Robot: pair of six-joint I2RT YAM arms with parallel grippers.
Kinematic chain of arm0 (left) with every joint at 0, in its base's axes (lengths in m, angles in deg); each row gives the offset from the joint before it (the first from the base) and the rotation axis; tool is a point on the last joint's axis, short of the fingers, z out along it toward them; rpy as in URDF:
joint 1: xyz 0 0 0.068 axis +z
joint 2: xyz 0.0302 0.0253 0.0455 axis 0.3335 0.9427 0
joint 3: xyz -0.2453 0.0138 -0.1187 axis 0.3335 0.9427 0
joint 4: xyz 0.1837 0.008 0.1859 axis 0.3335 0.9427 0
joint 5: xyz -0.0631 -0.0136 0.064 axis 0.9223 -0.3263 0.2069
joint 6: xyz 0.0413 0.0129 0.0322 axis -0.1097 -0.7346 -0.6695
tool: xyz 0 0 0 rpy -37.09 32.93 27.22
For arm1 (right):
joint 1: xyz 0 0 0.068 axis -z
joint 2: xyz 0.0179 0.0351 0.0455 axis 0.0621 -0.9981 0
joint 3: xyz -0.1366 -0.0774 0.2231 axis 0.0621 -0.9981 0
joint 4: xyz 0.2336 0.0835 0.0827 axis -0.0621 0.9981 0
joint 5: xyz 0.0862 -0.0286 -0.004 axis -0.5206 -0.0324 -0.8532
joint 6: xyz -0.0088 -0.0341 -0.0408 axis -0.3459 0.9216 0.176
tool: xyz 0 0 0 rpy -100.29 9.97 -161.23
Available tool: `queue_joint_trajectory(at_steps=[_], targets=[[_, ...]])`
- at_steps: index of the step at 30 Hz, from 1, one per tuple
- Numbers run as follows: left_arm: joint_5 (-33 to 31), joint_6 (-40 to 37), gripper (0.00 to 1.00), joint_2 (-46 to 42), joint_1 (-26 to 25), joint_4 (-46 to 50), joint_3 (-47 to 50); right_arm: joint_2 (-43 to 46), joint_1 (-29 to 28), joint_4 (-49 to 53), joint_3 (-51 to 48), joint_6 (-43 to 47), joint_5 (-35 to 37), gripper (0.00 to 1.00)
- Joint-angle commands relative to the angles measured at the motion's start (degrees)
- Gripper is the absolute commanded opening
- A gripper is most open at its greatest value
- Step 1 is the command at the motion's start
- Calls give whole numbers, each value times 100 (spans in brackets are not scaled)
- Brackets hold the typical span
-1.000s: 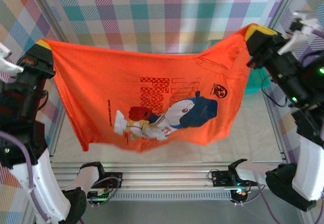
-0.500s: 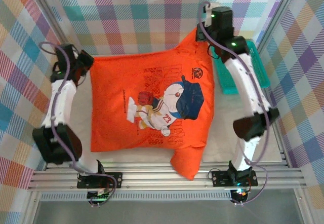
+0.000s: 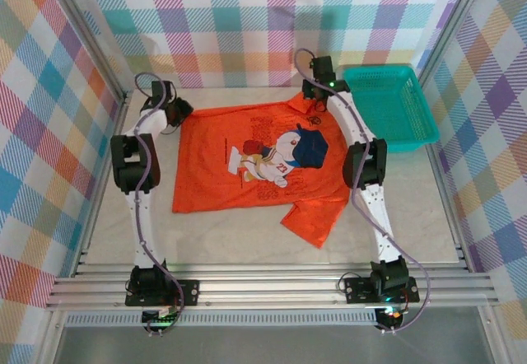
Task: Fold the inside-out t-shirt
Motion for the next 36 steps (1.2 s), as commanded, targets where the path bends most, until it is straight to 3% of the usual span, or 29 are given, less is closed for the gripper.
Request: queue_joint_trajectory(at_steps=[1, 2, 7, 10, 15, 19, 24, 36], targets=[[13, -184, 89, 203, -15, 759, -1078, 182, 157, -709, 455, -403, -403, 65], [-3, -253, 100, 196, -19, 945, -1310, 242, 188, -598, 505, -529, -512, 75], [-150, -465, 100, -634, -85, 1586, -1373, 998, 232, 359, 295, -747, -893, 80], [-97, -568, 100, -1668, -349, 1422, -206, 1536, 226, 1002, -193, -933, -1403, 77], [368, -118, 100, -3320, -898, 490, 2688, 2335, 171, 1958, -1557, -1048, -2418, 70], [300, 258, 100, -4039, -1177, -568, 4379, 3509, -53, 1105, -4023, -1137, -2898, 72], [568, 563, 100, -3983, -1192, -966, 5232, 4600, -160, -137, -6699, -1661, -3054, 72], [-376, 255, 100, -4770, -1166, -24, 6661, 6453, -179, -851, -10524, -2395, -2701, 71]])
